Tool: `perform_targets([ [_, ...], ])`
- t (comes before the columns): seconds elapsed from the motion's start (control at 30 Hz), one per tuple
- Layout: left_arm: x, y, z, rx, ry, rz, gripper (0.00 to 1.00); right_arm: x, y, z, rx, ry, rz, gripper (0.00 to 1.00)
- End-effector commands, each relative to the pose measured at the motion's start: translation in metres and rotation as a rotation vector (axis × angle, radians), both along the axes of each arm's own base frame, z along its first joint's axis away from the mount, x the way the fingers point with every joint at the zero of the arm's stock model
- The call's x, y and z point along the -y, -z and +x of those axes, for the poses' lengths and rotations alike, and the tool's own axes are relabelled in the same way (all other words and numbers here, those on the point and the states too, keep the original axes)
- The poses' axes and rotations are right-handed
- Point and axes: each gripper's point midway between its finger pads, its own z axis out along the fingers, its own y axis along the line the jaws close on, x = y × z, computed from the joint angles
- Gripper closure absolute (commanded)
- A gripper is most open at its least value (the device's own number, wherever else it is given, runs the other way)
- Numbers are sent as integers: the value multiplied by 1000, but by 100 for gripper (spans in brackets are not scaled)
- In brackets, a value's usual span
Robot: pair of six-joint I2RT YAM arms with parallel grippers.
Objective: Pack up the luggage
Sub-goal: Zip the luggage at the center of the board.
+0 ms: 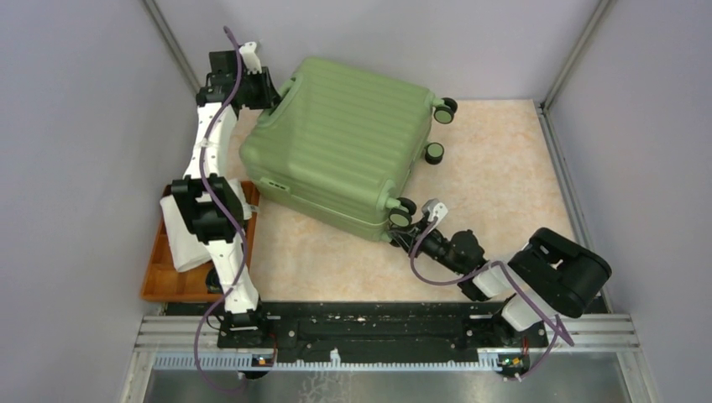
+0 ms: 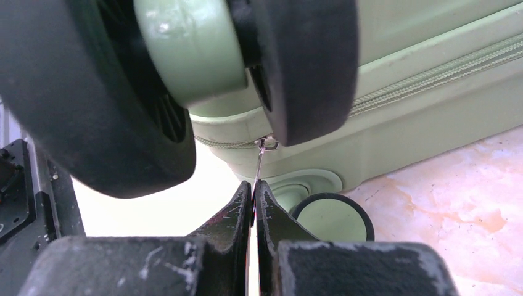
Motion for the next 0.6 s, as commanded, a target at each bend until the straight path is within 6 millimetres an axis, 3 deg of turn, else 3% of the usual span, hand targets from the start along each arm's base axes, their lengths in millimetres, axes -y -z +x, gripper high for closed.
perform_targets([
  [0.0,24,-126,-10,287,-44,-121,100,-30,-33,-32,131,-179,29,100],
  [0.1,24,-125,-7,284,-66,-129,100,-32,-34,-38,156,-172,-1,100],
  [0.33,8,-123,8,298,-137,-113,100,-12,-30,-50,132,-135,-10,100],
  [0.57,10,-121,9,297,-149,-105,100,-48,-13,-71,123,-220,-109,100],
])
